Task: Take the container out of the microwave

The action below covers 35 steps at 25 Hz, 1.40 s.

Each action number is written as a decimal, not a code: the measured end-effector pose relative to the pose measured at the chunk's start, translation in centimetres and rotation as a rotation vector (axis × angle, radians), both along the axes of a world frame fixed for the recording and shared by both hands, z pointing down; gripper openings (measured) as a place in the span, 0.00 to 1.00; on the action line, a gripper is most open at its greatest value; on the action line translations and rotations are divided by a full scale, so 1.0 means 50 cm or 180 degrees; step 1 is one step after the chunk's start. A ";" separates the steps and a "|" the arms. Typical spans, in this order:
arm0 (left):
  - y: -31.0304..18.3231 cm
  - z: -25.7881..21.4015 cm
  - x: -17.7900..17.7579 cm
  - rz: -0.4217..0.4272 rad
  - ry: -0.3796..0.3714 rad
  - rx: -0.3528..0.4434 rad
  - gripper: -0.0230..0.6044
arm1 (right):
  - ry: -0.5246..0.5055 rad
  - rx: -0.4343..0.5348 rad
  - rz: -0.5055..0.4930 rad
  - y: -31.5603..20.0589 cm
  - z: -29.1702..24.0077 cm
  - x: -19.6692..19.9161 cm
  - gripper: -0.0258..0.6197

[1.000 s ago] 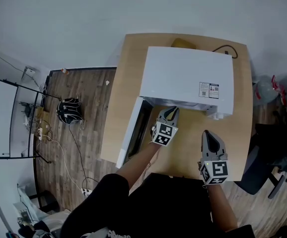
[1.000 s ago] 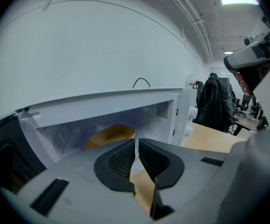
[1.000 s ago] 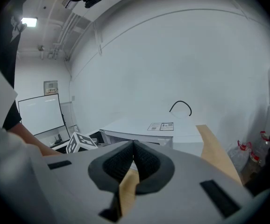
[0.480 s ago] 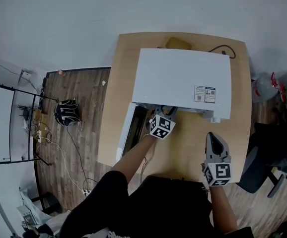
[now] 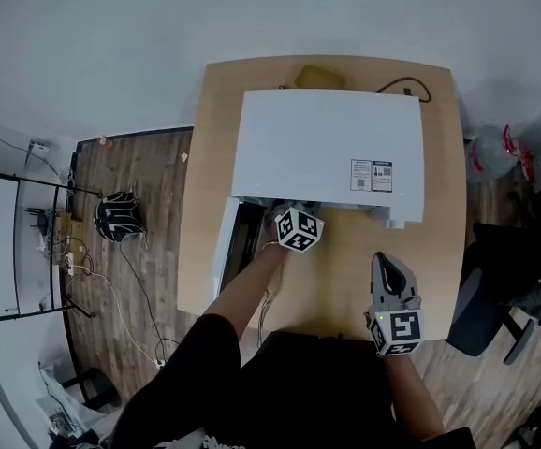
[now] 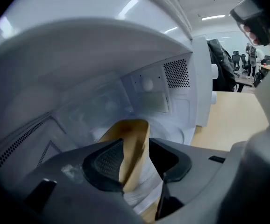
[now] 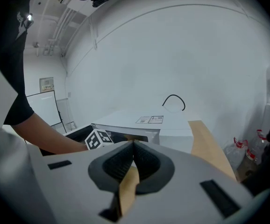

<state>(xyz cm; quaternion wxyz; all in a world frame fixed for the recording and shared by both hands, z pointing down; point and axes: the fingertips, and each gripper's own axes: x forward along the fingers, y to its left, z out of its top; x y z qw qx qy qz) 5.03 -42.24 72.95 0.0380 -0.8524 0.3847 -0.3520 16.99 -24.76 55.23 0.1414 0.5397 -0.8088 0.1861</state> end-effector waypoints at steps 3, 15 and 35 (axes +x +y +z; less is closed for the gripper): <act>-0.015 0.012 -0.005 -0.0029 -0.0155 -0.0027 0.28 | -0.0037 -0.0050 -0.0067 0.009 0.007 -0.013 0.13; -0.030 0.056 -0.008 0.0018 -0.0688 -0.0046 0.28 | 0.0015 -0.0019 0.0250 -0.018 0.009 0.080 0.13; 0.006 0.036 -0.005 0.0204 -0.0634 -0.0093 0.09 | -0.0144 0.0006 0.0462 0.013 -0.010 0.097 0.13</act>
